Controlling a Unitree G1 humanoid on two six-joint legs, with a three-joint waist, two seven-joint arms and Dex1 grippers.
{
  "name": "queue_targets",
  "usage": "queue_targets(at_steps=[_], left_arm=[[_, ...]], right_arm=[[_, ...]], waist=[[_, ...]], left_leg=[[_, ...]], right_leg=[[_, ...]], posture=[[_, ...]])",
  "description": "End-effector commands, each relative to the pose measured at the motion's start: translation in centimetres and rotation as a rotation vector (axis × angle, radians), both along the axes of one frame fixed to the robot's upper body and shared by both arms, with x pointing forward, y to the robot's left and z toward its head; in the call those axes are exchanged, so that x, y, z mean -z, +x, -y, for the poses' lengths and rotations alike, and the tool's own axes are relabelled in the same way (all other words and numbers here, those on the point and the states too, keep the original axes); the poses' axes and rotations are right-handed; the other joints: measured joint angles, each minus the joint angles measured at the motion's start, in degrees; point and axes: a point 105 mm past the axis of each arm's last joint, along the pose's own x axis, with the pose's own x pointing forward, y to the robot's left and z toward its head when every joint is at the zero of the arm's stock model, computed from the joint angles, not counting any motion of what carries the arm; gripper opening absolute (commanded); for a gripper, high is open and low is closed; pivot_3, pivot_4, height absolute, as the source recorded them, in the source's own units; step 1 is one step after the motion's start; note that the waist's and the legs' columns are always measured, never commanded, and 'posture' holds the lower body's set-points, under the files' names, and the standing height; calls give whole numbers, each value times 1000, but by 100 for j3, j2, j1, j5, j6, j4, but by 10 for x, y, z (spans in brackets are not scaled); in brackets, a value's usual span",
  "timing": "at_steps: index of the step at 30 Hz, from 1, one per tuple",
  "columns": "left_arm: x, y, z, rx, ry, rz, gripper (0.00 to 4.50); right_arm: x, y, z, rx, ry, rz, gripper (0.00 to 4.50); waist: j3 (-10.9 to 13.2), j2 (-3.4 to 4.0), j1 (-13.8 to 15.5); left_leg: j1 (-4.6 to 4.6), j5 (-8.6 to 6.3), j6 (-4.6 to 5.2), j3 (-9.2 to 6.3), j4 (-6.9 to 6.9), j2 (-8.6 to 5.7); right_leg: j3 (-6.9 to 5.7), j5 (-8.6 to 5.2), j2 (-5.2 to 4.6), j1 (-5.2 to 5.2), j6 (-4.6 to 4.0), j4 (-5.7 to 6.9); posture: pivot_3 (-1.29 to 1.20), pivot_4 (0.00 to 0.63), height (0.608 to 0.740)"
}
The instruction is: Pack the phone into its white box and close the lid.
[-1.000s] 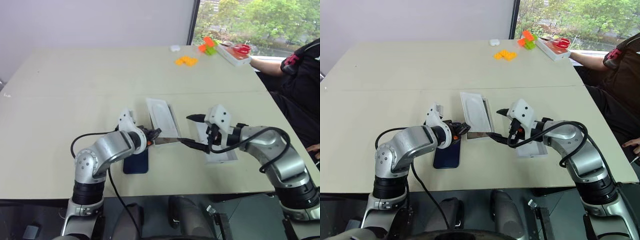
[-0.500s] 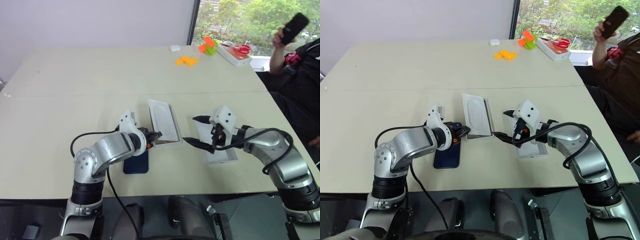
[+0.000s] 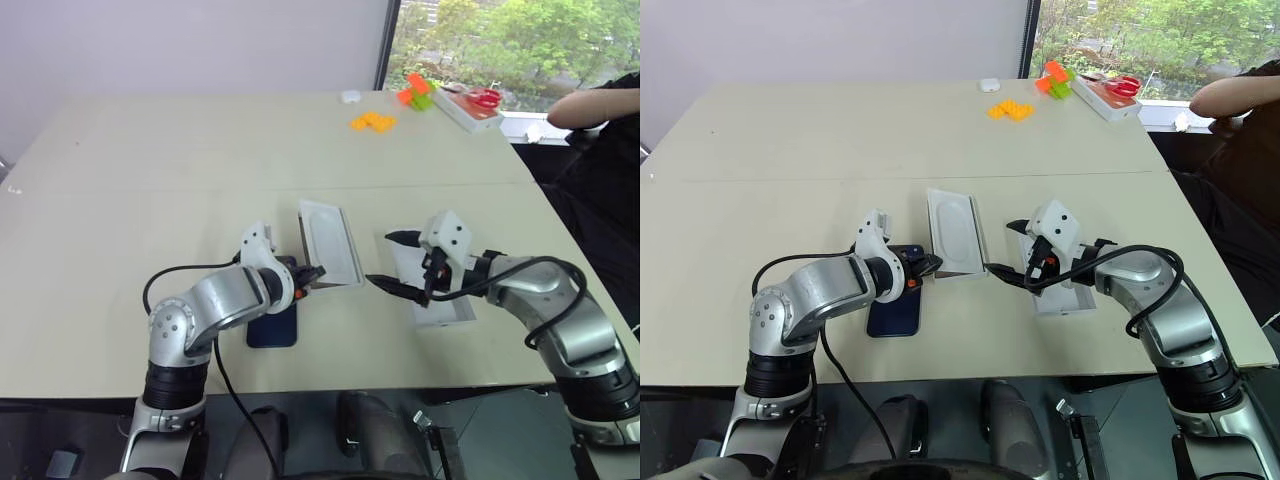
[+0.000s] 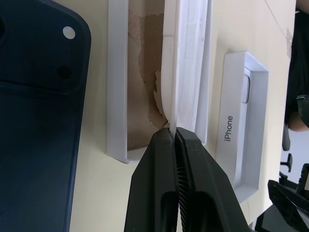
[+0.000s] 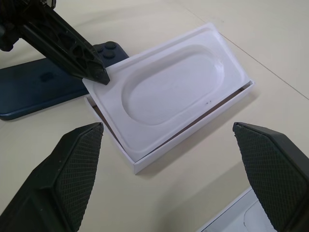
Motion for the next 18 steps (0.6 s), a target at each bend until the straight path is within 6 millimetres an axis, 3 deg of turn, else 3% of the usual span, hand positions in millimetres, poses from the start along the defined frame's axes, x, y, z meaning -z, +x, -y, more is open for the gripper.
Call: queue_targets(at_steps=[1,2,4,8,14,16,18], left_arm=[[-4,-3,3,21,-20,14,60],[-4,-3,4,22,-21,15,637],[-6,-3,3,25,-20,24,1354],[-15,-2,0,34,-31,77,3400],[-29,-6,-12,116,13,222,3400],[-35,-6,-24,141,48,277,3400],[-45,0,-51,118,133,324,3400]], right_arm=[[-10,0,0,-4,8,49,4500],[-10,0,0,-4,8,49,4500],[-10,0,0,-6,9,49,4500],[-11,0,-1,-9,10,50,4500],[-11,1,-3,-9,12,51,4500],[-12,2,-4,-6,12,54,4500],[-12,6,-5,9,8,61,4500]], waist=[[0,0,0],[0,0,0],[0,0,0],[0,0,-3],[1,0,-21],[2,1,-26],[5,3,-41]], left_leg=[[0,0,0,0,0,0],[0,0,0,0,0,0],[0,0,0,0,0,0],[0,0,0,0,0,0],[1,0,0,0,-2,1],[2,0,0,0,-4,1],[5,0,-1,0,-5,2]], right_leg=[[0,0,0,0,0,0],[0,0,0,0,0,0],[0,0,0,0,0,0],[0,0,0,0,0,-1],[-1,-1,1,-1,0,-1],[-1,-2,2,-2,0,-2],[-1,-2,3,-4,0,-1]], posture=[[0,150,740],[0,150,740],[0,150,740],[0,150,740],[0,150,740],[0,150,740],[0,150,740]])
